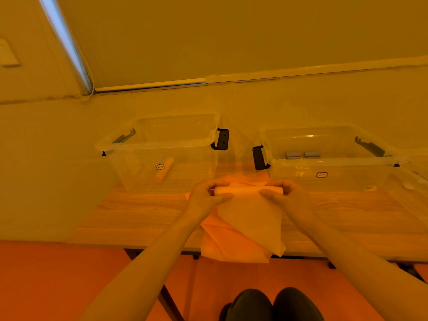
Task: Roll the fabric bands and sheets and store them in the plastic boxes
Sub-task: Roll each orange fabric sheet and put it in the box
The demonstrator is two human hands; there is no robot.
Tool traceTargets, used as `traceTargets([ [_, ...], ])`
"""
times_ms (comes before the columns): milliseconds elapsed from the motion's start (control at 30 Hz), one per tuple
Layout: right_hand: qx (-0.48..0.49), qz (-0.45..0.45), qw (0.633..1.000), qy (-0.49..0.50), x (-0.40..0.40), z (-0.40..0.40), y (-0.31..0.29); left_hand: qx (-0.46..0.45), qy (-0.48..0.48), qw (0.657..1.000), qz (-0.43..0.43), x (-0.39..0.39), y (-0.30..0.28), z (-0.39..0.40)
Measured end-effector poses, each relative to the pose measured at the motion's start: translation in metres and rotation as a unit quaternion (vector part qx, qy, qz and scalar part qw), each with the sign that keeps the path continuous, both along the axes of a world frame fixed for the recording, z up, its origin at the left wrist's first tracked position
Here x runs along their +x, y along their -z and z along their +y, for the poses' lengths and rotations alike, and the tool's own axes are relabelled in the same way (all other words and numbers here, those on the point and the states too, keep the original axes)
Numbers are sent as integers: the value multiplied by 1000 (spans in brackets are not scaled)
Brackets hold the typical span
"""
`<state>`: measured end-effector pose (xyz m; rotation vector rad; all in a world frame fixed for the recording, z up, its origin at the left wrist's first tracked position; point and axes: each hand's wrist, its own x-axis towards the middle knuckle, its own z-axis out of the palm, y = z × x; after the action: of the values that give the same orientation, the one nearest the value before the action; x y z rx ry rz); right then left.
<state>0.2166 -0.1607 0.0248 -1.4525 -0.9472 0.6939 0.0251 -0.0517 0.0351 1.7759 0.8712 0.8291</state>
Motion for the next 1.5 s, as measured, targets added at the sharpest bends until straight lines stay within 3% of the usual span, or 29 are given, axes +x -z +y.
traceTargets([
  [233,-1,7,1000,-22,3,2,1,14,-43,999,-11,0,3,0],
  [467,3,30,999,19,1,2,3,-2,-16,1000,-2,0,-1,1],
  [1100,-11,20,1000,-14,2,-2,-2,-1,-47,999,-18,-1,4,-1],
  [1300,-14,12,1000,6,1,1,-1,5,-12,1000,-6,2,3,-1],
  [1500,-15,25,999,-41,5,-3,-4,-6,-40,999,-31,1,7,1],
])
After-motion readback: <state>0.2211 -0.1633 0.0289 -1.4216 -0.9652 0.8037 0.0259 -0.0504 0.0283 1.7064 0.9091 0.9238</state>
